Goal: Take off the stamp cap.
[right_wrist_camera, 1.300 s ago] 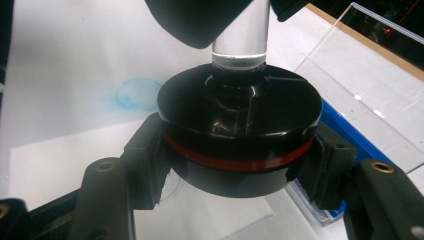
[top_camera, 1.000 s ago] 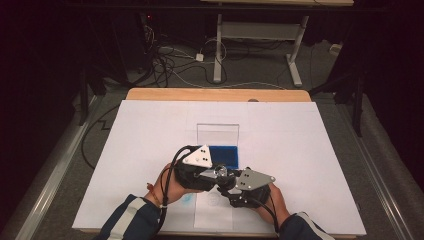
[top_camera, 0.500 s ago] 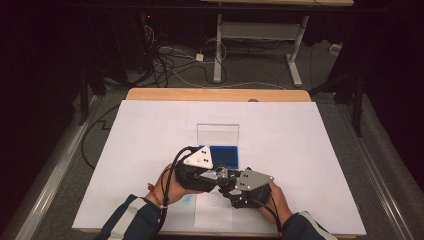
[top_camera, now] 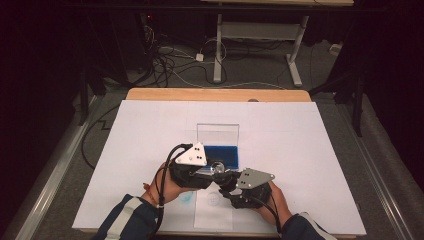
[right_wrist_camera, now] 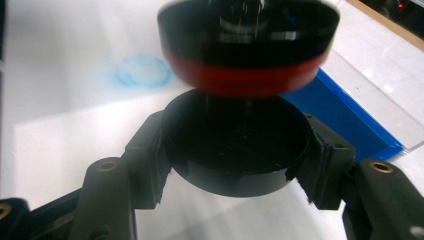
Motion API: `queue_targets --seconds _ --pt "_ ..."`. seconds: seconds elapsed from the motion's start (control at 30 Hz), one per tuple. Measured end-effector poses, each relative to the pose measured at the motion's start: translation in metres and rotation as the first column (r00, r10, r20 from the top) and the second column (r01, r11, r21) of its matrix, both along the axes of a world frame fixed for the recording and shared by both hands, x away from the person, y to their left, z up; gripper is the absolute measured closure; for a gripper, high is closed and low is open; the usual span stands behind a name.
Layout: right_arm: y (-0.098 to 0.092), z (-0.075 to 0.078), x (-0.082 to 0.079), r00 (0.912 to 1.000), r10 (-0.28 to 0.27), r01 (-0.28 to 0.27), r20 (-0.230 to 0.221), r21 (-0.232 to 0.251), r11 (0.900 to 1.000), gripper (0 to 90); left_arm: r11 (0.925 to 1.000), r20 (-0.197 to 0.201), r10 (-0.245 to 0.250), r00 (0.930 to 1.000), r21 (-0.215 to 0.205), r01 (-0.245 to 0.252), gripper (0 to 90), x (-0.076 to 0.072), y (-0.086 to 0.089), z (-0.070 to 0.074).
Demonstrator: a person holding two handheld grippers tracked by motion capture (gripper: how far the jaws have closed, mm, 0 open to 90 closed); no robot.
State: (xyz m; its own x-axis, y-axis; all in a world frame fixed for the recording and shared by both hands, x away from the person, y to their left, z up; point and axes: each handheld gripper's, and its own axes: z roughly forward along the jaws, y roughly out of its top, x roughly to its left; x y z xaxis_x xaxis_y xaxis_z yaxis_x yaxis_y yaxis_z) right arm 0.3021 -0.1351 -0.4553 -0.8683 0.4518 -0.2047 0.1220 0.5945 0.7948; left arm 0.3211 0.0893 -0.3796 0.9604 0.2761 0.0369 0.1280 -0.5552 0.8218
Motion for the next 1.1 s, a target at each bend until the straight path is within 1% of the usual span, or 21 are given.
queue_targets --seconds 0.03,0.1,0.17,0.33,0.4,0.47,0.5,0.57,0.67,0.7,0.8,0.83,0.9,0.93,1.1 --pt "-0.001 0.0 0.0 1.0 -0.002 0.002 0.007 -0.007 1.0 38.6 1.0 0.004 0.001 1.0 0.005 -0.001 54.5 0.0 0.0 0.0" --pt "-0.005 0.001 0.002 0.9998 -0.018 0.018 0.005 0.003 1.0 38.6 0.9999 0.009 0.005 0.9999 0.013 -0.005 54.5 0.001 0.002 0.0" --pt "-0.008 0.002 0.003 0.9997 -0.021 0.021 0.01 -0.001 1.0 38.6 0.9996 0.013 0.017 0.9998 0.022 -0.017 54.5 0.002 0.004 -0.001" --pt "-0.013 0.004 0.002 0.9993 -0.027 0.028 0.025 -0.021 0.999 38.5 0.9987 0.013 0.037 0.9992 0.034 -0.037 54.5 0.005 0.009 -0.001" --pt "-0.02 0.005 0.002 0.9988 -0.041 0.041 0.026 -0.028 0.999 38.5 0.9985 0.01 0.041 0.9991 0.035 -0.041 54.5 0.006 0.011 -0.002" --pt "-0.025 0.007 0.002 0.9983 -0.051 0.052 0.028 -0.03 0.998 38.5 0.9975 0.014 0.052 0.9986 0.047 -0.052 54.5 0.007 0.012 -0.002" --pt "-0.027 0.008 0.002 0.998 -0.055 0.056 0.031 -0.029 0.998 38.5 0.9969 0.015 0.054 0.9984 0.056 -0.055 54.5 0.007 0.013 -0.003" --pt "-0.032 0.01 0.002 0.9975 -0.061 0.062 0.036 -0.025 0.998 38.4 0.9957 0.012 0.068 0.9976 0.062 -0.069 54.5 0.009 0.016 -0.004" --pt "-0.04 0.014 0.001 0.9965 -0.071 0.072 0.045 -0.016 0.997 38.5 0.9947 0.012 0.078 0.9969 0.067 -0.079 54.5 0.011 0.02 -0.004" --pt "-0.042 0.015 0.0 0.996 -0.076 0.077 0.047 -0.014 0.997 38.5 0.994 0.013 0.08 0.9967 0.074 -0.08 54.5 0.012 0.021 -0.005" --pt "-0.05 0.017 -0.002 0.9952 -0.083 0.084 0.052 -0.007 0.996 38.4 0.9929 0.012 0.092 0.9957 0.074 -0.093 54.5 0.014 0.025 -0.006" --pt "-0.05 0.017 -0.002 0.9952 -0.083 0.084 0.052 -0.007 0.996 38.4 0.9929 0.012 0.092 0.9957 0.074 -0.093 54.5 0.014 0.025 -0.006" --pt "-0.058 0.019 -0.004 0.9936 -0.095 0.096 0.061 -0.009 0.995 38.4 0.9919 0.01 0.098 0.9951 0.08 -0.098 54.5 0.015 0.027 -0.007" --pt "-0.058 0.019 -0.004 0.9936 -0.095 0.096 0.061 -0.009 0.995 38.4 0.9919 0.01 0.098 0.9951 0.08 -0.098 54.5 0.015 0.027 -0.007" --pt "-0.073 0.021 -0.007 0.9908 -0.121 0.121 0.061 0.011 0.993 38.4 0.9915 0.012 0.106 0.9943 0.075 -0.106 54.5 0.018 0.03 -0.007"
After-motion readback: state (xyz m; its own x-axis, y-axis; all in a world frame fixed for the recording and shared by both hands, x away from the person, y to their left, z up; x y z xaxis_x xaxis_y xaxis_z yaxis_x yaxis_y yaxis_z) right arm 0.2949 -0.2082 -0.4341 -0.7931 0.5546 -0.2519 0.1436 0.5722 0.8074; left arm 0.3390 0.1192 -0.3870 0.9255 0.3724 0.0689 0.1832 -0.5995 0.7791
